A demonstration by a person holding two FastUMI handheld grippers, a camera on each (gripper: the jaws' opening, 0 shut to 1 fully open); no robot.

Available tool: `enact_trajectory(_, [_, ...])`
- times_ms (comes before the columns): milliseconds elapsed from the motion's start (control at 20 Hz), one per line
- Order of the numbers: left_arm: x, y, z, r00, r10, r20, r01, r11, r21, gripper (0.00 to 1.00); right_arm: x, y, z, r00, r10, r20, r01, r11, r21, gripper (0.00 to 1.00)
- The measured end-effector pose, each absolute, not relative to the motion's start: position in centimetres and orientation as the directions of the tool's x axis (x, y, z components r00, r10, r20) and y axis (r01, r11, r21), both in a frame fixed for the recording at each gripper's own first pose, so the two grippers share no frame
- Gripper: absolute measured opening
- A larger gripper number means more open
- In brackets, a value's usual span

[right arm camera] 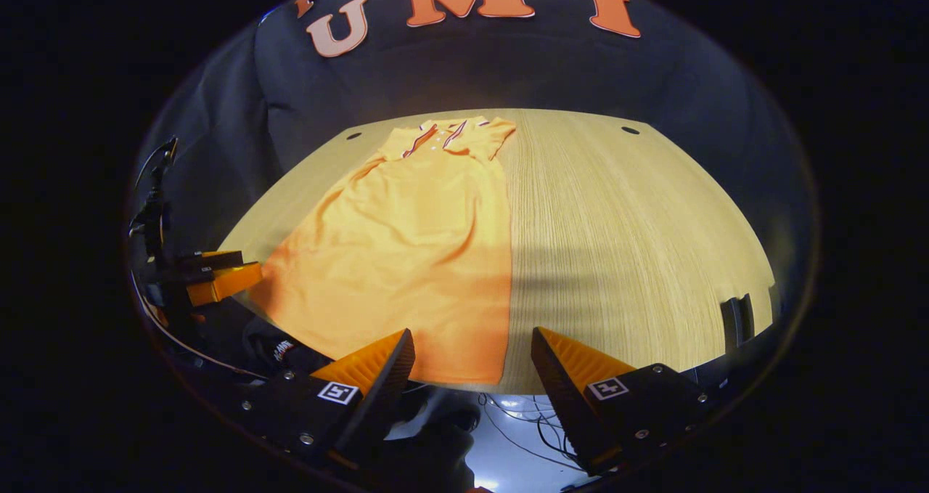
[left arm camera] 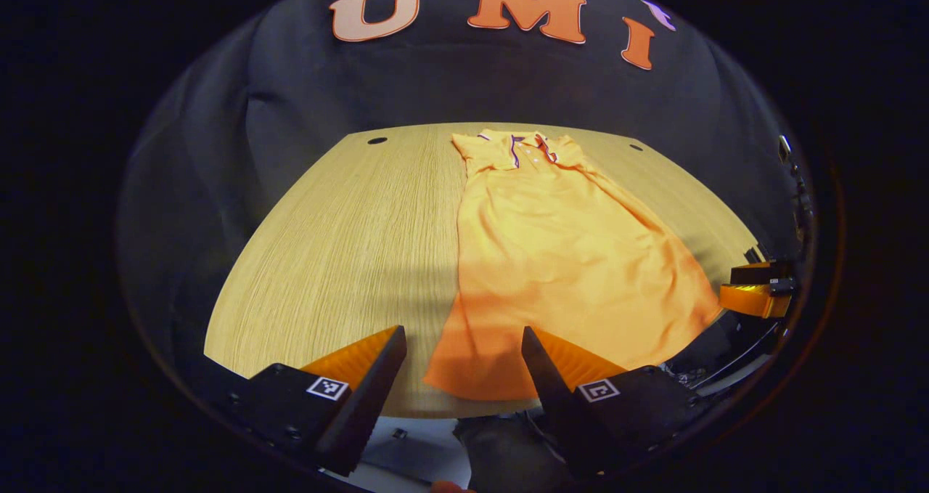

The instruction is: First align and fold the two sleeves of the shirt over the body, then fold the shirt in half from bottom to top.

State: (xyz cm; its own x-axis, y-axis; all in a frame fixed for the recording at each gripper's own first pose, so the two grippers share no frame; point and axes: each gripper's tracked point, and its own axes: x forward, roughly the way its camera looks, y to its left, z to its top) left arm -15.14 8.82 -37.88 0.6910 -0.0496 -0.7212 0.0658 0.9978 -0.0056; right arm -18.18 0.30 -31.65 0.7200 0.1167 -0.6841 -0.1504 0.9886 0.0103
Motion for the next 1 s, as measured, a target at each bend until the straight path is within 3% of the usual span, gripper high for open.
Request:
enact_trajectory(500, [-15.7, 8.5, -39.5, 0.725, -0.093, -0.682, 0.1, 0.995, -0.03, 0.99, -17.9, 0.8, -33.5, 0.749, 0.077, -0.658, -0.161, 0.985, -0.068, 0.99])
enact_trajectory(600, [-15.4, 8.1, -39.3, 0.743, -0.115, -0.659, 0.128, 0.991, -0.029, 0.99, -17.7, 1.1, -33.6, 0.764, 0.065, -0.642, -0.133, 0.989, -0.058, 0.94])
enact_trajectory(800, [-14.8, 5.4, -39.5, 0.743, -0.153, -0.651, 0.178, 0.984, -0.028, 0.92, -17.5, 2.1, -33.6, 0.75, 0.076, -0.657, -0.142, 0.989, -0.048, 0.71])
enact_trajectory(850, [-14.6, 4.8, -39.6, 0.742, -0.163, -0.65, 0.195, 0.981, -0.023, 0.79, -17.5, 2.1, -33.5, 0.751, 0.074, -0.656, -0.136, 0.99, -0.043, 0.63])
enact_trajectory(950, [-14.6, 4.0, -39.5, 0.739, -0.172, -0.652, 0.212, 0.977, -0.018, 0.51, -17.0, 1.7, -33.6, 0.755, 0.053, -0.654, -0.09, 0.996, -0.024, 0.35])
enact_trajectory(1000, [-14.6, 3.9, -39.6, 0.732, -0.169, -0.66, 0.207, 0.978, -0.02, 0.47, -16.9, 1.8, -33.8, 0.747, 0.057, -0.662, -0.074, 0.997, 0.003, 0.28])
